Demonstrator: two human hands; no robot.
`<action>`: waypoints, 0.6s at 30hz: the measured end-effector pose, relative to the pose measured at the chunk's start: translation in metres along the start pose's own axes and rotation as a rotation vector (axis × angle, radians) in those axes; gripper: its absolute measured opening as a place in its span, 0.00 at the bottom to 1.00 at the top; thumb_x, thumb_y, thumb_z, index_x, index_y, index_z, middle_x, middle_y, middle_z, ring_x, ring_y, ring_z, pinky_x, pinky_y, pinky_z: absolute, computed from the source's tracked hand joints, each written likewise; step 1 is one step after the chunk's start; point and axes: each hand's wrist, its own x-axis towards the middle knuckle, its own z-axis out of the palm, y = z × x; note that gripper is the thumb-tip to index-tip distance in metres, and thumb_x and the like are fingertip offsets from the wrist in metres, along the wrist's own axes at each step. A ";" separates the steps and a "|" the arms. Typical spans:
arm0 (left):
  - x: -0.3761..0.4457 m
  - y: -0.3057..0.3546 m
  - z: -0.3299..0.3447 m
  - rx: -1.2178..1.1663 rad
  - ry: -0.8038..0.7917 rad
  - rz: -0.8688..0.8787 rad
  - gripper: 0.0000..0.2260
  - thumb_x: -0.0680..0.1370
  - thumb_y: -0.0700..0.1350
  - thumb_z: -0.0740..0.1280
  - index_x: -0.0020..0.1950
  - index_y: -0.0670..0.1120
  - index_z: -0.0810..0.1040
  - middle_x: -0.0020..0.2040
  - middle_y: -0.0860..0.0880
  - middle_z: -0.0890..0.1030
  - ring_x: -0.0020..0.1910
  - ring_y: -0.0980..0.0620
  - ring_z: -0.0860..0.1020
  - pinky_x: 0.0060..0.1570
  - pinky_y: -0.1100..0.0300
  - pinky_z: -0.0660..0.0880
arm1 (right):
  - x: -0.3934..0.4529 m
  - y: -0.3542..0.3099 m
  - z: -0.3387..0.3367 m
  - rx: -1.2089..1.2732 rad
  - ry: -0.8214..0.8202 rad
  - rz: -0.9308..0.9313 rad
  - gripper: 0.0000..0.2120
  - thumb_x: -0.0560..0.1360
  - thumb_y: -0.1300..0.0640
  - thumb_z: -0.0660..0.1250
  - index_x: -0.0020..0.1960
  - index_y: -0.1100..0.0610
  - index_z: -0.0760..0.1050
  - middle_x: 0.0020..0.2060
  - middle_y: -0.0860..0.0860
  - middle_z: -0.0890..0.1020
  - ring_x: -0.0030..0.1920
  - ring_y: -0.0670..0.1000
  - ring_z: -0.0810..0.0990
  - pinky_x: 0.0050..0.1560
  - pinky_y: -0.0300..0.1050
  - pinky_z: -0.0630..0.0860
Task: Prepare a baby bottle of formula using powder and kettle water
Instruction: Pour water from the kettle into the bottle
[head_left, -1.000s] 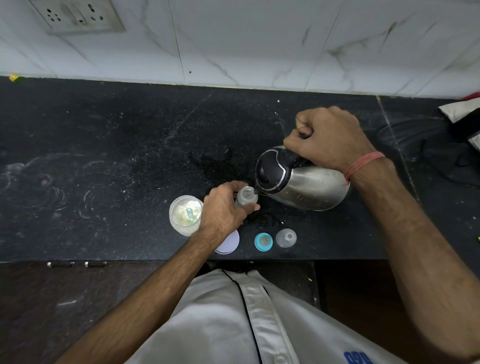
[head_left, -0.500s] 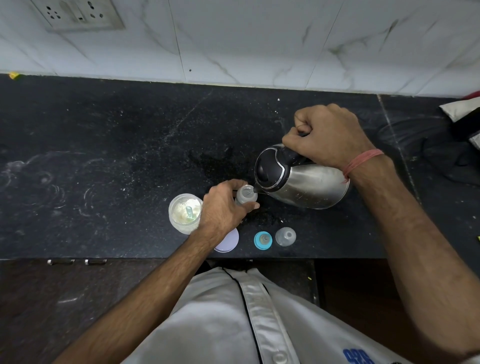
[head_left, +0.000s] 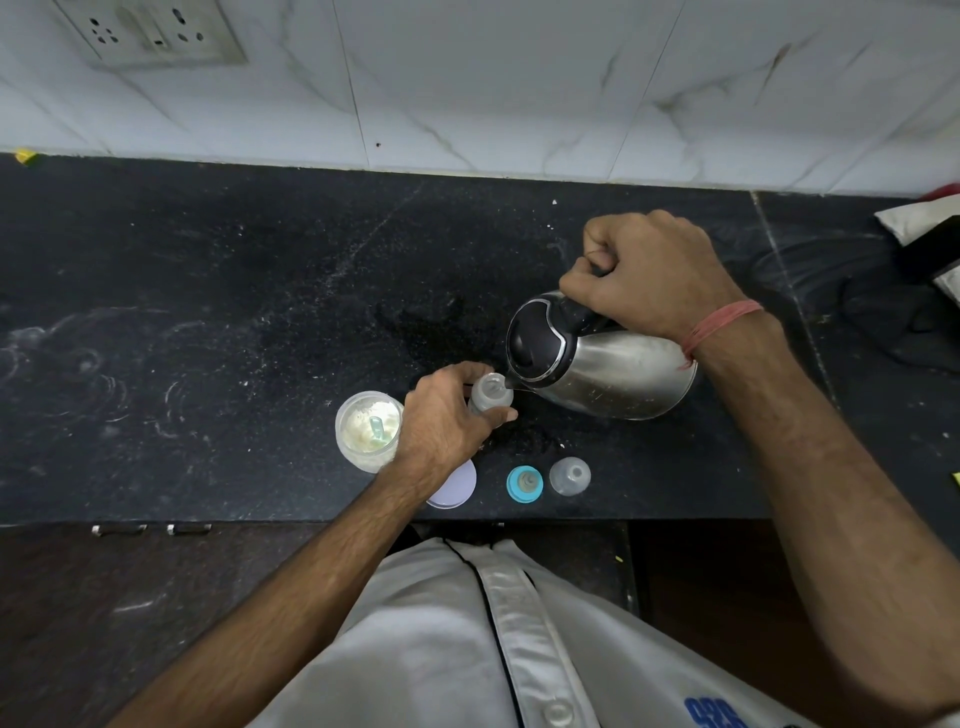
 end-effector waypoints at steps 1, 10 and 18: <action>0.000 0.000 0.000 -0.003 0.003 -0.002 0.27 0.71 0.57 0.86 0.68 0.57 0.85 0.56 0.58 0.87 0.51 0.61 0.82 0.45 0.73 0.70 | 0.000 0.000 0.000 -0.001 0.000 0.001 0.16 0.74 0.50 0.68 0.35 0.53 0.65 0.27 0.47 0.73 0.31 0.47 0.70 0.55 0.52 0.73; 0.001 -0.002 0.001 -0.015 -0.003 0.000 0.27 0.70 0.57 0.86 0.68 0.57 0.85 0.55 0.59 0.87 0.52 0.61 0.83 0.46 0.72 0.71 | 0.000 -0.001 -0.001 -0.014 -0.010 -0.004 0.16 0.75 0.50 0.67 0.34 0.54 0.64 0.27 0.47 0.72 0.32 0.49 0.70 0.54 0.51 0.72; 0.002 -0.004 0.002 -0.010 0.000 0.007 0.27 0.71 0.57 0.86 0.68 0.57 0.84 0.58 0.58 0.87 0.55 0.60 0.83 0.45 0.74 0.69 | -0.001 -0.002 -0.003 -0.003 -0.028 -0.001 0.16 0.75 0.50 0.67 0.34 0.53 0.64 0.27 0.48 0.72 0.31 0.50 0.70 0.56 0.53 0.74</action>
